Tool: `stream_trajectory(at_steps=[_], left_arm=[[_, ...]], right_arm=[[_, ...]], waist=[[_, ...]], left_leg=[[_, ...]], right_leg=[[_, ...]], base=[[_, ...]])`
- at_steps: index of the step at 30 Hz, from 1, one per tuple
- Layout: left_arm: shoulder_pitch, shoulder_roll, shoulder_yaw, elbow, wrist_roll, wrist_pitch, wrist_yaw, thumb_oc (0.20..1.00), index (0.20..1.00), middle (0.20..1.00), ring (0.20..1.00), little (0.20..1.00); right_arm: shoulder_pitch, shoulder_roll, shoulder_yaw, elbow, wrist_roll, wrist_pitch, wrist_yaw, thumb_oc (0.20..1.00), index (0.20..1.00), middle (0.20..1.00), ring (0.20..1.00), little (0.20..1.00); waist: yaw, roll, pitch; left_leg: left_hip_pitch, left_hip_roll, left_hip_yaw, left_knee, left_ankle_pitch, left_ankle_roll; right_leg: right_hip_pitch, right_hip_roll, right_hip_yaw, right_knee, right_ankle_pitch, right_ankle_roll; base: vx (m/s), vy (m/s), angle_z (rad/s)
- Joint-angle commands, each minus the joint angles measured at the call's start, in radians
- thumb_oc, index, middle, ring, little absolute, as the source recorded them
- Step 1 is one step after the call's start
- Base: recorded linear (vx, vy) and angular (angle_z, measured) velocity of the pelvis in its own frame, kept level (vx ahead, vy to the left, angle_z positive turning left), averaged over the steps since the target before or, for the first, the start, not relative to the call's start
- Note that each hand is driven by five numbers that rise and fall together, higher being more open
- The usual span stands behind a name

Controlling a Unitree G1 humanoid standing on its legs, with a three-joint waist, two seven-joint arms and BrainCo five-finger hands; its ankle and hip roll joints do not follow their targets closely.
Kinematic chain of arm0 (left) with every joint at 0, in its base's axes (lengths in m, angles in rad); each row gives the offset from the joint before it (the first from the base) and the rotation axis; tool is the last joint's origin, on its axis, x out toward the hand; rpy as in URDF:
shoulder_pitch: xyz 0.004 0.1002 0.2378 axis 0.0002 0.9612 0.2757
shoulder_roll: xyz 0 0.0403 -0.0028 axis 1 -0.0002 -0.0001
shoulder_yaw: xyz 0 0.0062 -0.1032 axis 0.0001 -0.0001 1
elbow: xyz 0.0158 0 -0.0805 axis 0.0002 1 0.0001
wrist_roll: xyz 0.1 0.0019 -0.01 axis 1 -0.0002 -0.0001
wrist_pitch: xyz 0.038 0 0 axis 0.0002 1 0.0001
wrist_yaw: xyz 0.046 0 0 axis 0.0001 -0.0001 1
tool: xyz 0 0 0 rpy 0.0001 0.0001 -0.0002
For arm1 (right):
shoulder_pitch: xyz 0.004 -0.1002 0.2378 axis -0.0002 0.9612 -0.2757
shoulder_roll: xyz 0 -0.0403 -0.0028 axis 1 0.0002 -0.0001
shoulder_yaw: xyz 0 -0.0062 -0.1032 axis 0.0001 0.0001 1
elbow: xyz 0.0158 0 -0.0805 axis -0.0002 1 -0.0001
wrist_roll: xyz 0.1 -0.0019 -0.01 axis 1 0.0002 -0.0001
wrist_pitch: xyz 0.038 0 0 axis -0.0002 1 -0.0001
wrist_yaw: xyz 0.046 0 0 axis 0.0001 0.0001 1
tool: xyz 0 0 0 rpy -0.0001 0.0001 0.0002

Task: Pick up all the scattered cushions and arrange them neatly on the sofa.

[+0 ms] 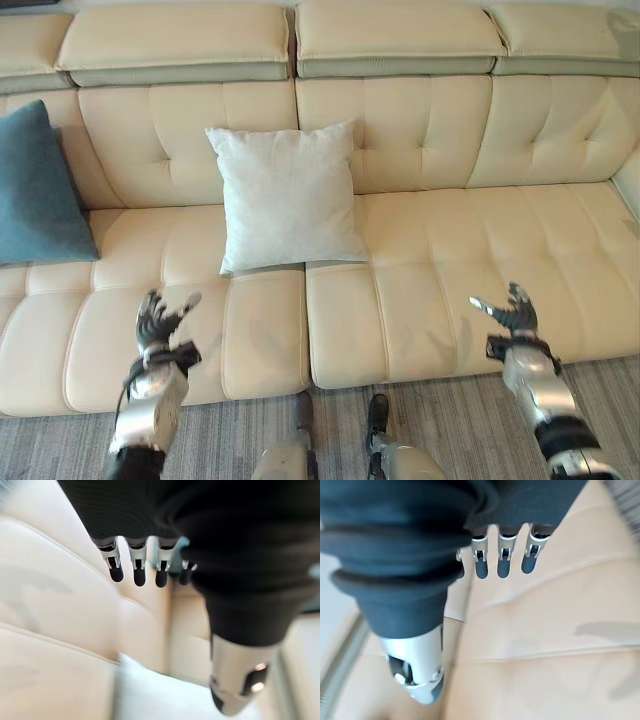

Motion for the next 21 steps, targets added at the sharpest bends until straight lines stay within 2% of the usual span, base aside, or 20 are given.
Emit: stream_trajectory(at_steps=[1, 8, 13, 16, 17, 18, 20, 21], left_arm=[[-0.044, 0.007, -0.033, 0.058, 0.081, -0.014, -0.048, 1.000, 1.000, 1.000, 1.000, 1.000], [0.011, -0.045, -0.084, 0.087, 0.106, -0.006, -0.068, 1.000, 1.000, 1.000, 1.000, 1.000], [0.022, -0.050, -0.116, 0.080, 0.109, -0.008, -0.080, 1.000, 1.000, 1.000, 1.000, 1.000], [0.019, -0.044, -0.124, 0.055, 0.113, -0.016, -0.081, 1.000, 1.000, 1.000, 1.000, 1.000], [0.019, -0.044, -0.124, 0.055, 0.114, -0.016, -0.081, 1.000, 1.000, 1.000, 1.000, 1.000], [0.014, -0.050, -0.135, 0.055, 0.112, -0.014, -0.084, 1.000, 1.000, 1.000, 1.000, 1.000], [0.001, -0.050, -0.142, 0.062, 0.112, -0.014, -0.082, 1.000, 1.000, 1.000, 1.000, 1.000], [-0.008, -0.050, -0.146, 0.063, 0.119, -0.015, -0.087, 1.000, 1.000, 1.000, 1.000, 1.000]], right_arm=[[0.014, 0.024, -0.030, -0.030, -0.079, -0.020, 0.033, 1.000, 1.000, 1.000, 1.000, 1.000], [0.087, 0.060, -0.022, -0.064, -0.093, -0.025, 0.041, 1.000, 1.000, 1.000, 1.000, 1.000], [0.098, 0.056, 0.007, -0.086, -0.075, -0.047, 0.046, 1.000, 1.000, 1.000, 1.000, 1.000], [0.109, 0.031, 0.022, -0.110, -0.068, -0.058, 0.055, 1.000, 1.000, 1.000, 1.000, 1.000], [0.109, 0.031, 0.022, -0.110, -0.068, -0.058, 0.055, 1.000, 1.000, 1.000, 1.000, 1.000], [0.116, 0.025, 0.022, -0.107, -0.063, -0.057, 0.053, 1.000, 1.000, 1.000, 1.000, 1.000], [0.110, 0.022, 0.022, -0.102, -0.062, -0.057, 0.047, 1.000, 1.000, 1.000, 1.000, 1.000], [0.109, 0.021, 0.021, -0.103, -0.060, -0.057, 0.049, 1.000, 1.000, 1.000, 1.000, 1.000]], waist=[[0.005, 0.002, -0.070], [-0.007, 0.015, -0.070], [-0.020, 0.032, -0.058], [-0.021, 0.040, -0.018], [-0.023, 0.041, -0.018], [-0.022, 0.041, -0.010], [-0.024, 0.038, -0.004], [-0.023, 0.033, 0.002]], left_leg=[[0.053, -0.002, -0.004, 0.001, -0.132, -0.025], [0.071, 0.019, 0.003, 0.001, -0.117, -0.039], [0.091, 0.051, 0.010, 0.001, -0.088, -0.066], [0.066, 0.085, -0.003, 0.001, -0.012, -0.109], [0.065, 0.086, -0.005, 0.001, -0.011, -0.110], [0.037, 0.090, -0.020, 0.001, 0.019, -0.126], [0.016, 0.084, -0.037, 0.001, 0.032, -0.127], [0.033, 0.075, -0.028, 0.001, 0.023, -0.114]], right_leg=[[0.081, -0.061, -0.022, 0.001, -0.155, 0.090], [0.101, -0.039, -0.012, 0.001, -0.173, 0.072], [0.122, -0.002, 0.000, 0.001, -0.202, 0.041], [0.120, 0.035, -0.011, 0.001, -0.223, 0.008], [0.120, 0.035, -0.013, 0.001, -0.223, 0.007], [0.111, 0.043, -0.030, 0.001, -0.226, 0.001], [0.102, 0.039, -0.047, 0.001, -0.225, -0.001], [0.094, 0.036, -0.052, 0.001, -0.224, -0.002]], base=[[-0.09, -0.107, 0.04], [-0.09, -0.134, -0.03], [-0.10, -0.221, -0.05], [-0.18, -0.321, -0.05], [-0.17, -0.270, 0.05], [-0.18, -0.238, 0.17], [-0.15, -0.187, 0.31], [-0.09, -0.118, 0.39]])
